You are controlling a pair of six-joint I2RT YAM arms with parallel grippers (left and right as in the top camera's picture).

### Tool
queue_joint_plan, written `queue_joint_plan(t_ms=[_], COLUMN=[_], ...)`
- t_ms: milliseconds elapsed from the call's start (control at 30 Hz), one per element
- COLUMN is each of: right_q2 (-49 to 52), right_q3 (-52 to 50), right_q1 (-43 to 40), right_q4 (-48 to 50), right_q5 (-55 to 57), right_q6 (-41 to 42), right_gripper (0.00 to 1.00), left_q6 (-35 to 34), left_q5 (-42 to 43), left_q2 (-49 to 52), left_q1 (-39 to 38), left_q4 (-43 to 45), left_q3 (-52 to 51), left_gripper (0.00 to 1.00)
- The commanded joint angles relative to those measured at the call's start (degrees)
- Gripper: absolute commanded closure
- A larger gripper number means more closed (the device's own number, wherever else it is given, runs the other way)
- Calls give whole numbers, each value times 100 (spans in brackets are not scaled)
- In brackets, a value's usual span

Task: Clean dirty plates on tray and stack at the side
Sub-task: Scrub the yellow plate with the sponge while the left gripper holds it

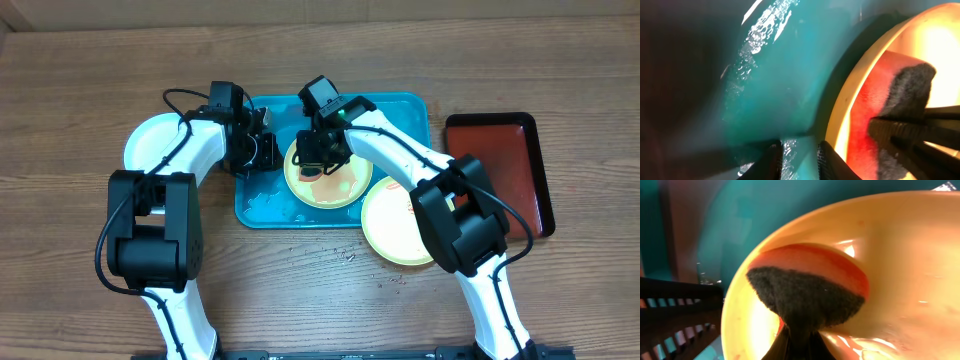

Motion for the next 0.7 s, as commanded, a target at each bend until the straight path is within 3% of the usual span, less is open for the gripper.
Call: queue_joint_plan(t_ms=[0,300,667], right_q2=[92,116,116], right_q3=[155,155,155], right_q1=[179,262,192], right_q4=[107,315,350], right_q5=[-61,-55,-59], right_q6=[4,227,306], right_gripper=[96,96,96], left_q6=[11,597,883], left_q5=[450,553,658], left_q2=[236,236,238], left_q1=[164,398,260], left_q4=[-238,-1086,-914], left_q3=[162,699,654], left_gripper=[73,69,63])
